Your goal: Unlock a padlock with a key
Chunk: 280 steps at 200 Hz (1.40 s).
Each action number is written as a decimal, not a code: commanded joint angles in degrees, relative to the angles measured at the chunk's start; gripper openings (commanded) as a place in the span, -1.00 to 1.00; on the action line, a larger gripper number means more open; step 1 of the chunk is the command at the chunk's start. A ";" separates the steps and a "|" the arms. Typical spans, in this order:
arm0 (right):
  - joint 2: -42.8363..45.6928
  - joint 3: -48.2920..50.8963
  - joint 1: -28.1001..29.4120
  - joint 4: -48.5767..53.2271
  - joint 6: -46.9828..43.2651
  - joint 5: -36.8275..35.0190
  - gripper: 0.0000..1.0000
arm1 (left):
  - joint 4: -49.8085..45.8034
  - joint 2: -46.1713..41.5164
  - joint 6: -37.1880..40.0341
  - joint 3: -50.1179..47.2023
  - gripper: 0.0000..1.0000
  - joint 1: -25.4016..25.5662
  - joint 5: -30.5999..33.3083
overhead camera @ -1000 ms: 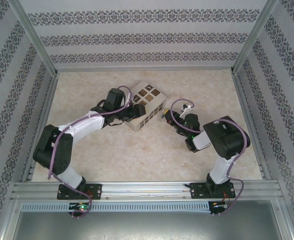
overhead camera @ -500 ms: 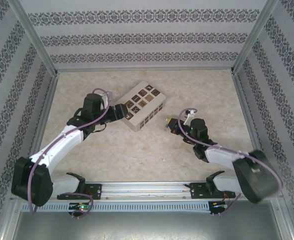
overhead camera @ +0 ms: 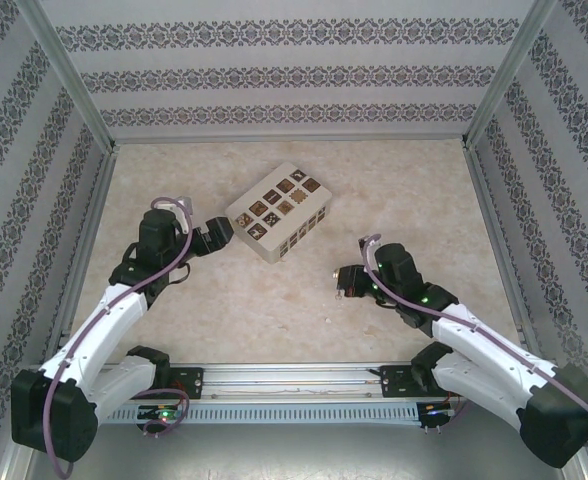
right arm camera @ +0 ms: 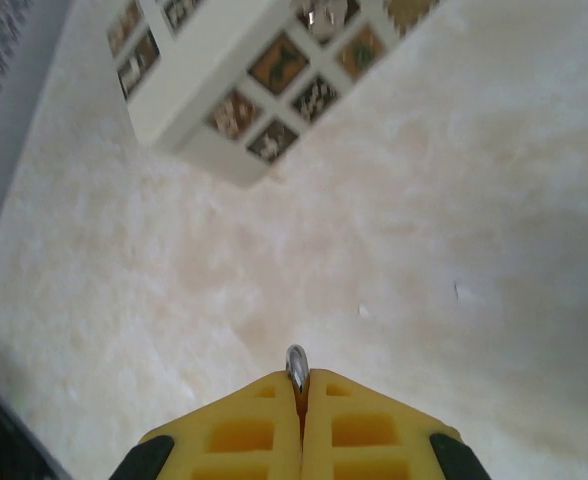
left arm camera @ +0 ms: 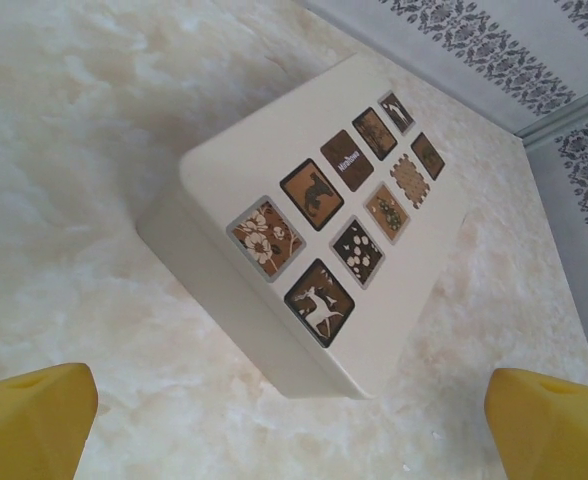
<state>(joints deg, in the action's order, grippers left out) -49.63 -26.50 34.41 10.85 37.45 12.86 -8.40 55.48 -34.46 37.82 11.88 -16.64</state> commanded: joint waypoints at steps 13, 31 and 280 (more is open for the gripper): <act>-0.72 -3.35 2.35 14.22 0.88 -1.07 -1.00 | -1.65 -1.15 1.59 -0.78 0.99 -1.26 1.10; -2.65 -3.60 3.72 15.49 1.47 0.33 -1.00 | -1.98 -1.76 1.35 -1.63 0.99 -1.49 1.00; -21.12 1.94 7.16 1.40 4.26 7.26 -0.94 | -3.04 -3.48 -2.11 -3.90 0.99 -3.97 -0.41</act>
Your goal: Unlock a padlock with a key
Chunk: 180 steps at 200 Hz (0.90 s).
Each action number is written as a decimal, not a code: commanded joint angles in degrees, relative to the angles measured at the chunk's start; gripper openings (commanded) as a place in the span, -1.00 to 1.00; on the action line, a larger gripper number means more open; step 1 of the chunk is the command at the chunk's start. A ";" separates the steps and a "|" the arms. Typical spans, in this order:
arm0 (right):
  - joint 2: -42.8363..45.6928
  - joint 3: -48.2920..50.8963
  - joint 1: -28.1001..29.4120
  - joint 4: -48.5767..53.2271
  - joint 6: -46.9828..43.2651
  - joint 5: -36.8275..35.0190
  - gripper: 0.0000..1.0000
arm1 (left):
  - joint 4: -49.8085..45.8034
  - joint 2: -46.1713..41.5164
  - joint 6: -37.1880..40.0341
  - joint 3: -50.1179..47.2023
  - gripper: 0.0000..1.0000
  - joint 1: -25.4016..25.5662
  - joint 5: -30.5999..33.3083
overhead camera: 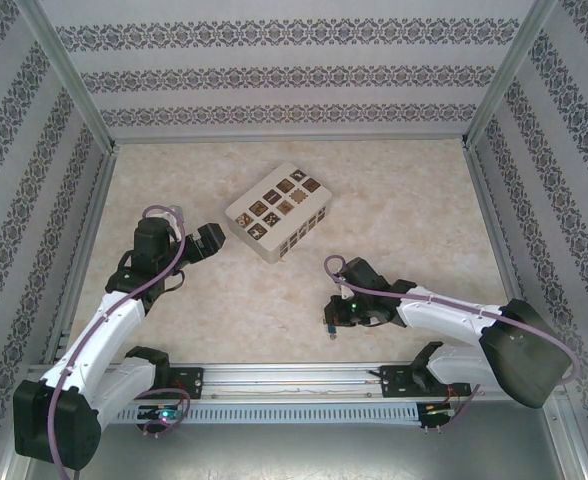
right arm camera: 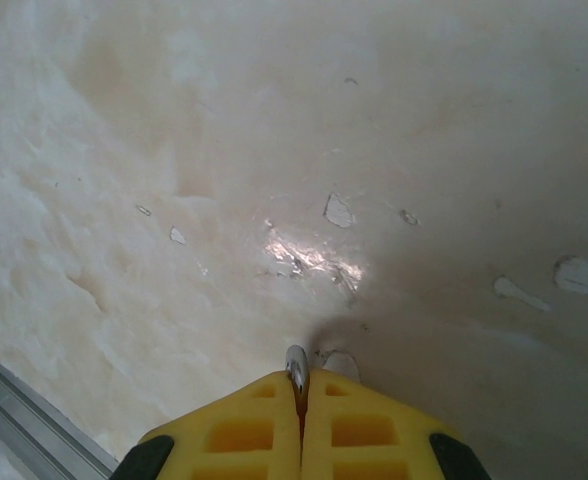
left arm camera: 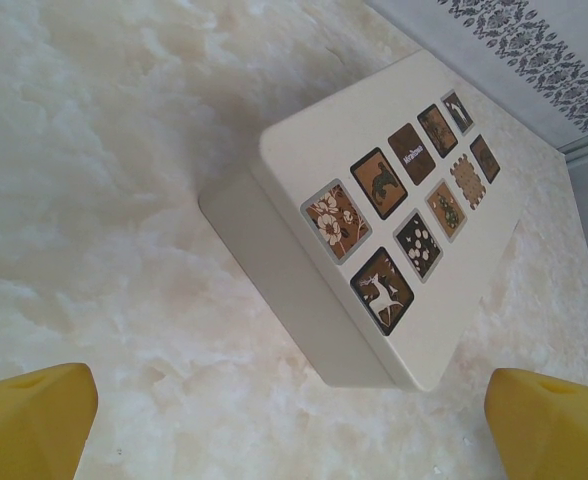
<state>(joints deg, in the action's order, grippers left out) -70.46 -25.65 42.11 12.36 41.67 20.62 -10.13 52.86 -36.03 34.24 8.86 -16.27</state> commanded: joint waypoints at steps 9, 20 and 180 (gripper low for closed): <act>-0.32 1.01 -0.60 0.28 -0.25 -0.78 -0.93 | -1.33 -0.89 -0.58 -0.31 0.99 -1.04 -0.85; -0.25 0.95 -0.58 0.73 -0.47 -1.31 -0.92 | -1.31 -0.91 -0.53 -0.28 0.99 -1.09 -0.78; 13.92 -2.49 -5.88 10.12 -5.23 -8.41 -0.30 | -2.01 -1.18 1.40 1.97 0.99 -2.08 0.72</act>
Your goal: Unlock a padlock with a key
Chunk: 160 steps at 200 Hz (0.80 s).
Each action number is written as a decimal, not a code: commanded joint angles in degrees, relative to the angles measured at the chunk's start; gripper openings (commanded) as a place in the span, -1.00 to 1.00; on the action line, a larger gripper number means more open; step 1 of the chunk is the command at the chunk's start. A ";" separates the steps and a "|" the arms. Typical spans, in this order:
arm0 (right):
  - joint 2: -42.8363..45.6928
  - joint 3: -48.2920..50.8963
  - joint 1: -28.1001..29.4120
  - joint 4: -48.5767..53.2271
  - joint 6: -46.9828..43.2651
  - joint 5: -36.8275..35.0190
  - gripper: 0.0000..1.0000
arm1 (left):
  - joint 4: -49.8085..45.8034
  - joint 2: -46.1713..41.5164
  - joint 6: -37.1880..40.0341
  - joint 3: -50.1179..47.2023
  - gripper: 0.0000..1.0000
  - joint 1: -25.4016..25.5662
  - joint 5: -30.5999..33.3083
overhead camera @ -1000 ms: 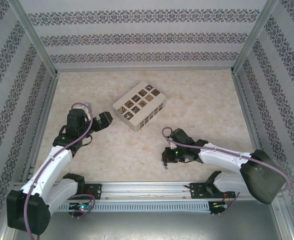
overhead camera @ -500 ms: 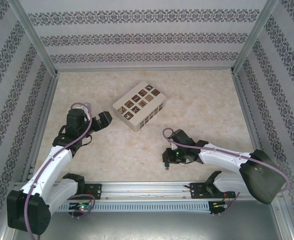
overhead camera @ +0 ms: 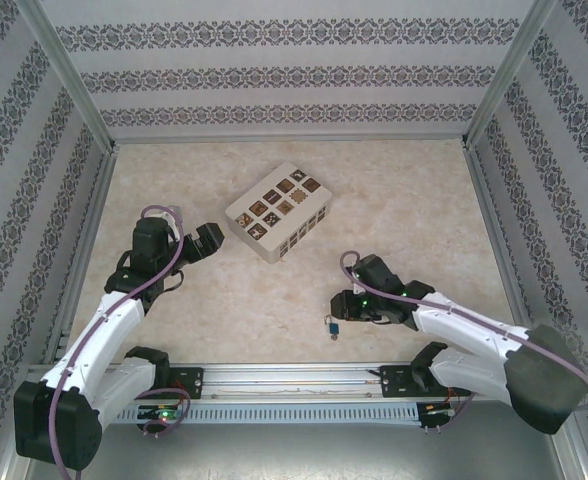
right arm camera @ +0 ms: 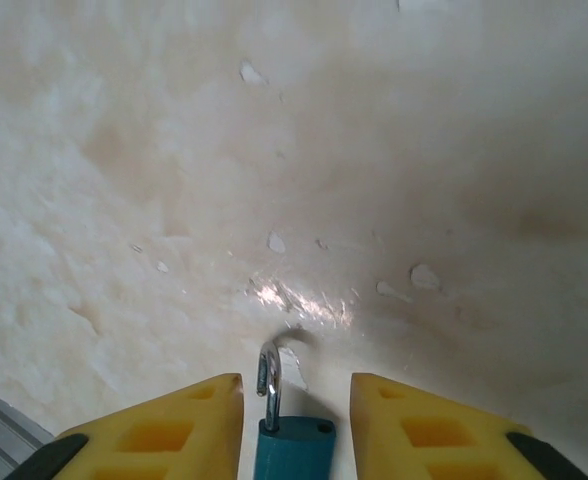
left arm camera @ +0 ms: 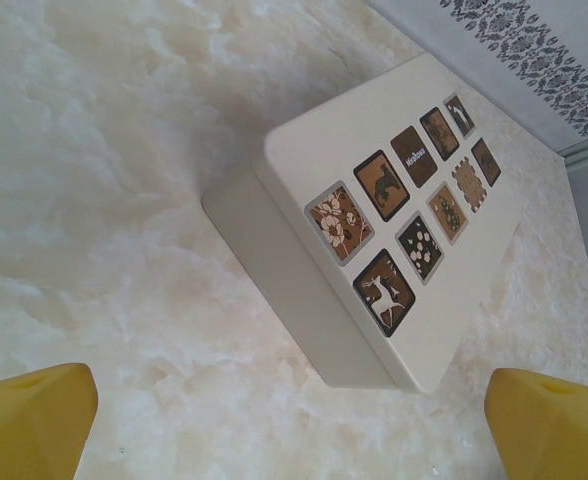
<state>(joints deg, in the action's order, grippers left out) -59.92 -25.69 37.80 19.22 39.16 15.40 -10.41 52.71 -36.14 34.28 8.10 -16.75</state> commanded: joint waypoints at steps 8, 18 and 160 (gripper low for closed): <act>4.67 -2.84 -2.45 3.36 -3.40 -3.93 -0.28 | -1.55 -1.07 1.60 2.18 0.99 -1.48 1.75; 6.28 -3.30 -3.59 3.28 -4.52 -5.01 -0.26 | -1.23 -1.11 1.60 2.44 0.99 -1.57 2.60; 8.72 -4.38 -28.79 -14.10 -25.44 -15.35 0.65 | 3.25 -4.10 6.92 4.68 0.99 -6.47 22.00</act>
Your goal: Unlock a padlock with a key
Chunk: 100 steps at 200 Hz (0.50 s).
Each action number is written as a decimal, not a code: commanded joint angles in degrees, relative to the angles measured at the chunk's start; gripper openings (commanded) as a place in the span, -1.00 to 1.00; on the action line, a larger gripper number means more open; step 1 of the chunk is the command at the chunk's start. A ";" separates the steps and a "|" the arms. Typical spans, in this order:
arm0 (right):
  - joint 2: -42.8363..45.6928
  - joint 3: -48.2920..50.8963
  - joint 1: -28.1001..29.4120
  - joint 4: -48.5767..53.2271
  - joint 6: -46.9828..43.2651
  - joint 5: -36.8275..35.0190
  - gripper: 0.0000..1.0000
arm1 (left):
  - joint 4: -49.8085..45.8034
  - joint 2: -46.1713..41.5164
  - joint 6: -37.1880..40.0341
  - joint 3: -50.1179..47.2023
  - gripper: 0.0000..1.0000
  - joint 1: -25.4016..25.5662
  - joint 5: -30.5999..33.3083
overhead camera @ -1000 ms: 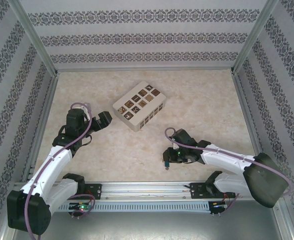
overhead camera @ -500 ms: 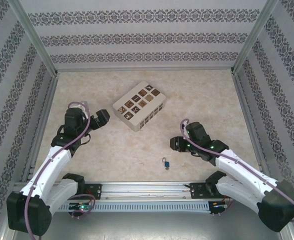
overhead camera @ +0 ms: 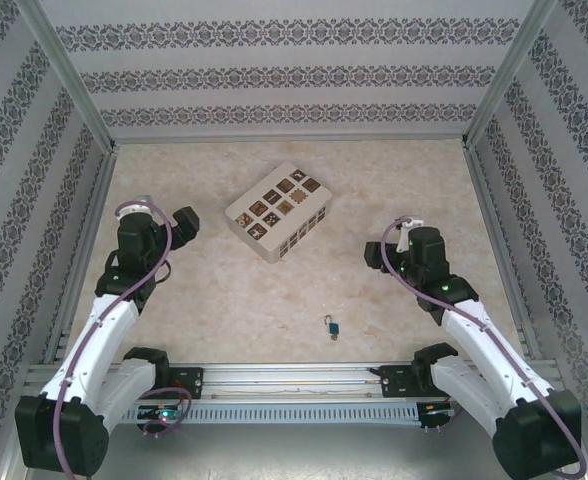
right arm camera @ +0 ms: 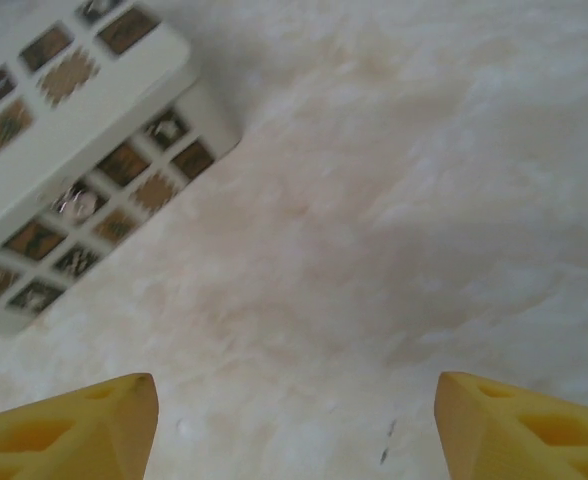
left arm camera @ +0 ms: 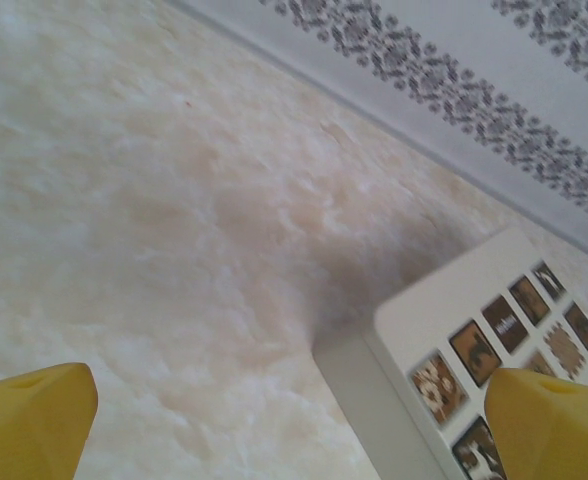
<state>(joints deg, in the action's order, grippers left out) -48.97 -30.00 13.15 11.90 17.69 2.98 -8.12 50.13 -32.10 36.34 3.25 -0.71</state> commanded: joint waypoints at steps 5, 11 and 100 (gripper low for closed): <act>-2.87 0.09 -5.17 -7.82 -4.50 -2.88 0.67 | 0.39 -1.60 3.35 2.97 0.99 -1.97 6.28; -3.78 0.25 -6.35 -9.28 -5.15 -2.46 0.69 | -0.27 -1.60 3.97 3.39 0.99 -2.35 6.46; -17.69 6.47 -10.59 -36.76 -15.21 -4.28 0.97 | -3.97 -2.30 15.78 2.45 0.99 -5.61 11.31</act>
<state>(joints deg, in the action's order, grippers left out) -63.40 -25.71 3.44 -12.86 6.11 0.38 -10.79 48.47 -23.00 39.64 -1.21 8.67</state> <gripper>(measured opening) 0.984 0.993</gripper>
